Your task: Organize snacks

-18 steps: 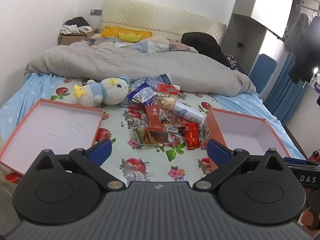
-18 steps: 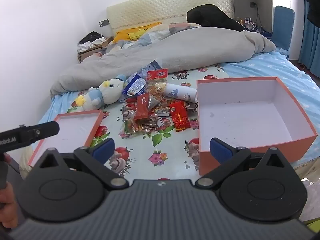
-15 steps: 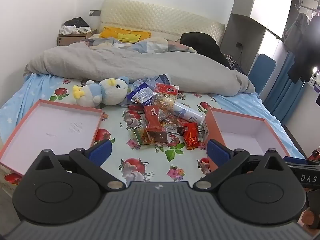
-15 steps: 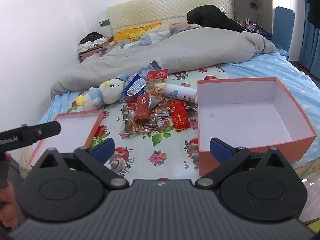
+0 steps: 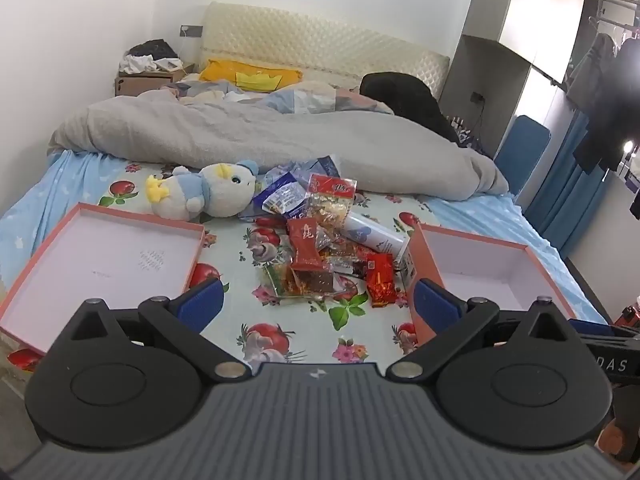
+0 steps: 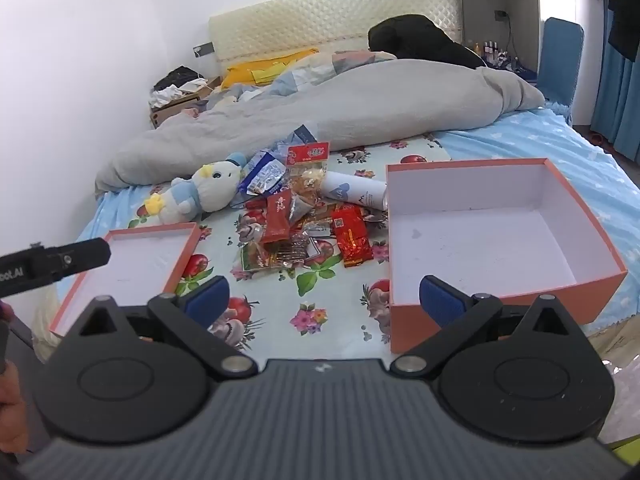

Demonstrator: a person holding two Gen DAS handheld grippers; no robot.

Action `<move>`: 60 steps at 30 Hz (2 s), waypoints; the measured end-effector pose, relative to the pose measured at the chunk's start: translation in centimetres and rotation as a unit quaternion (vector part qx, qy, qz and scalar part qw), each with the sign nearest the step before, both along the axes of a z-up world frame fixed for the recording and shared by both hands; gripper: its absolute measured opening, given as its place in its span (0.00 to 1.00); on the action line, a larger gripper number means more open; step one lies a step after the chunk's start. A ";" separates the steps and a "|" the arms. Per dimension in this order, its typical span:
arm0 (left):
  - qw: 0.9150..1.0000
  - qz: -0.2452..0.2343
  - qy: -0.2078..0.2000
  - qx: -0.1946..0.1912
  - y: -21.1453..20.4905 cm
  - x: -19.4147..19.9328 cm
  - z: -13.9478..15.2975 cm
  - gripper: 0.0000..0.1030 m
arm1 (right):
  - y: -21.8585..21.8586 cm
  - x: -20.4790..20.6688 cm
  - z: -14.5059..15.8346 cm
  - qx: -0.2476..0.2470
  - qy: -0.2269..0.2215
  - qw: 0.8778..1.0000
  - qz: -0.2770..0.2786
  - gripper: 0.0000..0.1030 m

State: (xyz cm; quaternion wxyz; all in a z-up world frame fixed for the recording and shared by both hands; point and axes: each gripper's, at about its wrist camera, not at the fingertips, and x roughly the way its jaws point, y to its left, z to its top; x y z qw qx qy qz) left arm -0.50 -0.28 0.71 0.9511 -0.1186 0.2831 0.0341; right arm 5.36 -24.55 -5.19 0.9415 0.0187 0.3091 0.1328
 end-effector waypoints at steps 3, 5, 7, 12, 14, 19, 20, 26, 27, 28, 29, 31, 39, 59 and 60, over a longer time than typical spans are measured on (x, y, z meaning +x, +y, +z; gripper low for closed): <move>1.000 -0.001 -0.001 0.000 0.0 -0.3 0.1 1.00 | -0.1 0.0 0.0 0.002 0.005 1.000 0.000 1.00; 1.000 0.000 -0.001 0.000 0.0 -0.3 0.1 1.00 | 0.0 0.1 -0.1 0.005 0.007 1.000 0.000 1.00; 1.000 0.001 -0.002 0.001 0.0 -0.4 0.1 1.00 | 0.0 0.0 -0.2 0.004 0.004 1.000 0.000 1.00; 1.000 -0.001 0.002 0.003 0.0 -0.5 -0.2 1.00 | 0.1 0.1 -0.1 0.004 0.002 1.000 0.000 1.00; 1.000 -0.004 0.003 0.005 -0.1 -0.6 -0.2 1.00 | 0.1 0.1 -0.1 0.004 0.003 1.000 0.000 1.00; 1.000 -0.006 -0.001 0.008 -0.1 -0.7 0.0 1.00 | 0.2 0.0 -0.1 0.003 0.004 1.000 0.001 1.00; 1.000 -0.007 -0.002 0.008 -0.1 -0.7 0.0 1.00 | 0.2 -0.1 -0.1 0.003 0.004 1.000 0.002 1.00; 1.000 -0.008 0.004 0.008 0.1 -0.6 -0.2 1.00 | 0.4 -0.1 -0.3 -0.001 0.005 1.000 0.001 1.00; 1.000 -0.008 0.006 0.008 0.1 -0.6 -0.3 1.00 | 0.4 -0.1 -0.4 0.000 0.006 1.000 0.001 1.00; 1.000 -0.007 0.008 0.008 0.1 -0.4 -0.4 1.00 | 0.4 -0.1 -0.5 0.001 0.008 1.000 0.000 1.00; 1.000 -0.007 0.008 0.008 0.2 -0.3 -0.4 1.00 | 0.4 0.0 -0.5 0.001 0.010 1.000 0.000 1.00; 1.000 -0.007 0.009 0.008 0.2 -0.2 -0.5 1.00 | 0.4 0.0 -0.6 0.000 0.011 1.000 -0.001 1.00; 1.000 -0.010 0.014 0.009 0.3 0.1 -1.1 1.00 | 0.5 0.1 -0.5 -0.006 0.005 1.000 -0.003 1.00; 1.000 -0.015 0.012 0.012 -0.2 0.2 -1.2 1.00 | 0.4 -0.1 -0.9 -0.001 0.006 1.000 -0.013 1.00; 1.000 -0.014 0.012 0.012 -0.3 0.2 -1.2 1.00 | 0.4 -0.1 -0.9 -0.001 0.005 1.000 -0.013 1.00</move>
